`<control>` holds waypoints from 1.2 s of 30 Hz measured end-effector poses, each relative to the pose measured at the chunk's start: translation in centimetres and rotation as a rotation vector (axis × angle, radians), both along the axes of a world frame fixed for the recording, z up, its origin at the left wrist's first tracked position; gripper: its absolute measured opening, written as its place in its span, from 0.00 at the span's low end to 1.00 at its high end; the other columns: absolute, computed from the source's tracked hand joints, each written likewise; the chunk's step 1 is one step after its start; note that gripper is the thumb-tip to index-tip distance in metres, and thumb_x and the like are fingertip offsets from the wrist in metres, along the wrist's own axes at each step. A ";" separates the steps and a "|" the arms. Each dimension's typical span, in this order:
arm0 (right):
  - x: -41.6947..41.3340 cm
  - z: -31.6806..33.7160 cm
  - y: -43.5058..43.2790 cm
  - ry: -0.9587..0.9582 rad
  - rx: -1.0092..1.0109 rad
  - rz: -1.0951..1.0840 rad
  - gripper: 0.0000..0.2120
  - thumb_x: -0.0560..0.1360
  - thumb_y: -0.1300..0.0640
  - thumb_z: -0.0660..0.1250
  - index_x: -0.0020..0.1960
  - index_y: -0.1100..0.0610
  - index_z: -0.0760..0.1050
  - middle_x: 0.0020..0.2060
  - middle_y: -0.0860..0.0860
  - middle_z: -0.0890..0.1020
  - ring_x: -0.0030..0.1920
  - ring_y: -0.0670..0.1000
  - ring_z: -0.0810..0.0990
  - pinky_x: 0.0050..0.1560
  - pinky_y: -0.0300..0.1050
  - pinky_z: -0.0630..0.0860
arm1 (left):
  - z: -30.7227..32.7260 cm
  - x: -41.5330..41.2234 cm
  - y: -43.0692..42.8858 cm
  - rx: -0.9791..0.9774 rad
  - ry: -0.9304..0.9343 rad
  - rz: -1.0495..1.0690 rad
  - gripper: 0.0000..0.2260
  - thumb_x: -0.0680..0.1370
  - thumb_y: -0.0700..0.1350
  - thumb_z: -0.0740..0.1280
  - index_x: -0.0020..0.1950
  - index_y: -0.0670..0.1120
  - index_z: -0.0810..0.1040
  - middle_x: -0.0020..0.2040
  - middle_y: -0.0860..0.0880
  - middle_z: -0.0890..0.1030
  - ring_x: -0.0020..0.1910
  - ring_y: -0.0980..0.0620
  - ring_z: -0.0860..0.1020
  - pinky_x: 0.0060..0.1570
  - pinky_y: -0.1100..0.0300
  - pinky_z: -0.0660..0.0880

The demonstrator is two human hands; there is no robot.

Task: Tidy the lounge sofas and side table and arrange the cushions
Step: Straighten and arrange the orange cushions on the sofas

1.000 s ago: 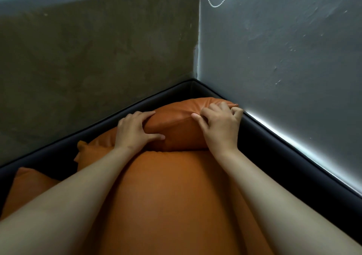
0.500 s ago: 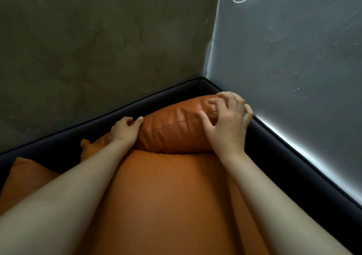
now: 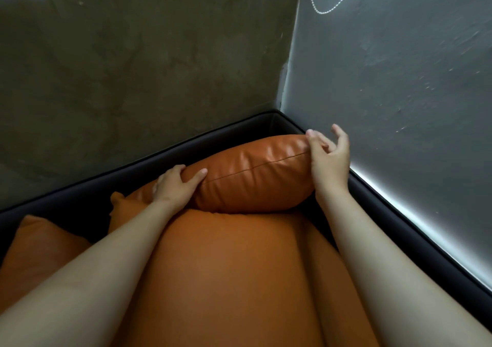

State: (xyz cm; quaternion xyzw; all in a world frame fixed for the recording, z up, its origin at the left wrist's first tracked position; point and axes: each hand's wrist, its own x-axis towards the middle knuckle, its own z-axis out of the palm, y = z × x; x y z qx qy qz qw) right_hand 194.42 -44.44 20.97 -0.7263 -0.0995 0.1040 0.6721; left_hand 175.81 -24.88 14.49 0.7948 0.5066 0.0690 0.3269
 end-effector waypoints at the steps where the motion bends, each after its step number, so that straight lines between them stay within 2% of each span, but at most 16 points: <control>1: 0.1 -0.5 -0.1 0.029 -0.008 0.027 0.24 0.77 0.51 0.67 0.71 0.54 0.67 0.62 0.48 0.78 0.61 0.44 0.76 0.65 0.38 0.68 | 0.1 0.0 0.0 -0.003 -0.006 -0.001 0.34 0.75 0.66 0.61 0.74 0.46 0.66 0.72 0.42 0.69 0.71 0.41 0.66 0.70 0.45 0.64; 3: 0.1 -1.7 -0.4 -0.002 -0.083 0.073 0.18 0.79 0.47 0.64 0.67 0.52 0.73 0.61 0.47 0.78 0.63 0.46 0.75 0.68 0.42 0.68 | 0.1 -0.2 -0.1 -0.020 -0.026 0.001 0.34 0.75 0.66 0.62 0.74 0.46 0.66 0.72 0.42 0.69 0.71 0.41 0.67 0.70 0.45 0.64; 5: -0.1 -2.2 -0.7 -0.058 -0.139 0.074 0.17 0.80 0.45 0.60 0.62 0.52 0.77 0.58 0.48 0.81 0.61 0.49 0.77 0.67 0.48 0.71 | 0.1 -0.3 -0.2 -0.038 -0.040 0.010 0.35 0.75 0.66 0.62 0.74 0.46 0.66 0.72 0.43 0.70 0.71 0.41 0.67 0.70 0.45 0.65; 8: -0.4 -1.9 -0.9 -0.203 -0.220 0.004 0.18 0.82 0.48 0.58 0.52 0.60 0.80 0.48 0.55 0.84 0.53 0.55 0.80 0.56 0.48 0.75 | 0.4 -0.3 -0.6 -0.077 -0.098 0.055 0.33 0.74 0.65 0.65 0.72 0.46 0.68 0.70 0.43 0.72 0.69 0.42 0.70 0.68 0.46 0.68; 10: -0.8 -1.6 -1.0 -0.325 -0.278 -0.044 0.18 0.82 0.50 0.58 0.43 0.60 0.78 0.42 0.59 0.83 0.47 0.59 0.80 0.47 0.50 0.73 | 0.8 -0.3 -0.9 -0.076 -0.151 0.094 0.29 0.75 0.63 0.66 0.70 0.46 0.70 0.68 0.43 0.73 0.66 0.42 0.72 0.65 0.48 0.70; 13: -1.6 -0.9 -1.5 -0.432 -0.296 -0.086 0.18 0.82 0.48 0.57 0.37 0.56 0.72 0.36 0.59 0.81 0.41 0.60 0.78 0.41 0.51 0.69 | 1.6 -0.1 -1.5 -0.083 -0.176 0.113 0.27 0.76 0.59 0.66 0.69 0.44 0.71 0.67 0.43 0.74 0.65 0.43 0.72 0.63 0.51 0.69; 16: -2.2 0.4 -2.1 -0.487 -0.278 -0.118 0.19 0.79 0.44 0.53 0.37 0.54 0.70 0.33 0.56 0.79 0.38 0.57 0.76 0.39 0.47 0.66 | 2.8 0.8 -2.6 -0.092 -0.240 0.110 0.23 0.78 0.56 0.66 0.67 0.43 0.73 0.65 0.44 0.76 0.64 0.44 0.73 0.61 0.53 0.69; 19: -1.8 2.6 -4.1 -0.538 -0.245 -0.229 0.22 0.79 0.45 0.53 0.42 0.60 0.77 0.39 0.58 0.81 0.44 0.55 0.75 0.44 0.48 0.68 | 3.5 1.8 -4.1 -0.069 -0.268 0.079 0.20 0.78 0.55 0.67 0.65 0.45 0.75 0.64 0.47 0.76 0.64 0.47 0.73 0.59 0.57 0.67; 21: -0.7 3.9 -6.4 -0.515 -0.215 -0.347 0.23 0.78 0.46 0.54 0.47 0.63 0.79 0.44 0.61 0.82 0.48 0.59 0.77 0.50 0.50 0.70 | 3.3 2.2 -5.1 -0.071 -0.272 0.067 0.21 0.77 0.56 0.68 0.65 0.46 0.74 0.65 0.47 0.74 0.66 0.47 0.71 0.63 0.55 0.68; 24: 0.1 4.4 -9.4 -0.439 -0.212 -0.422 0.25 0.77 0.44 0.53 0.50 0.63 0.79 0.48 0.61 0.82 0.52 0.62 0.78 0.54 0.53 0.71 | 3.2 3.1 -7.0 -0.156 -0.301 0.074 0.23 0.75 0.58 0.69 0.66 0.47 0.73 0.67 0.45 0.71 0.66 0.43 0.71 0.63 0.45 0.72; 27: -0.8 3.4 -11.3 -0.359 -0.219 -0.438 0.23 0.77 0.43 0.52 0.43 0.60 0.75 0.45 0.60 0.81 0.50 0.61 0.77 0.52 0.53 0.71 | 3.0 4.2 -9.1 -0.172 -0.264 0.037 0.26 0.76 0.58 0.68 0.69 0.46 0.70 0.70 0.44 0.69 0.67 0.42 0.70 0.66 0.46 0.70; 31: -2.7 2.4 -12.8 -0.284 -0.174 -0.468 0.33 0.74 0.38 0.49 0.53 0.65 0.78 0.52 0.61 0.81 0.56 0.59 0.77 0.59 0.53 0.71 | 3.3 5.3 -10.8 -0.188 -0.292 0.066 0.32 0.76 0.59 0.67 0.73 0.43 0.63 0.72 0.43 0.64 0.70 0.41 0.66 0.69 0.49 0.65; 33: -3.6 2.4 -13.8 -0.253 -0.146 -0.516 0.31 0.76 0.39 0.51 0.53 0.65 0.78 0.52 0.60 0.81 0.55 0.58 0.77 0.58 0.53 0.72 | 3.6 5.5 -11.1 -0.193 -0.316 0.068 0.34 0.76 0.61 0.66 0.75 0.44 0.61 0.74 0.43 0.61 0.71 0.41 0.64 0.71 0.48 0.63; 36: -3.8 2.6 -16.4 -0.188 -0.087 -0.696 0.27 0.75 0.40 0.53 0.47 0.63 0.77 0.45 0.58 0.82 0.46 0.54 0.77 0.53 0.53 0.74 | 4.0 6.0 -11.1 -0.218 -0.332 0.040 0.36 0.76 0.62 0.66 0.76 0.46 0.58 0.76 0.44 0.58 0.73 0.40 0.62 0.71 0.46 0.63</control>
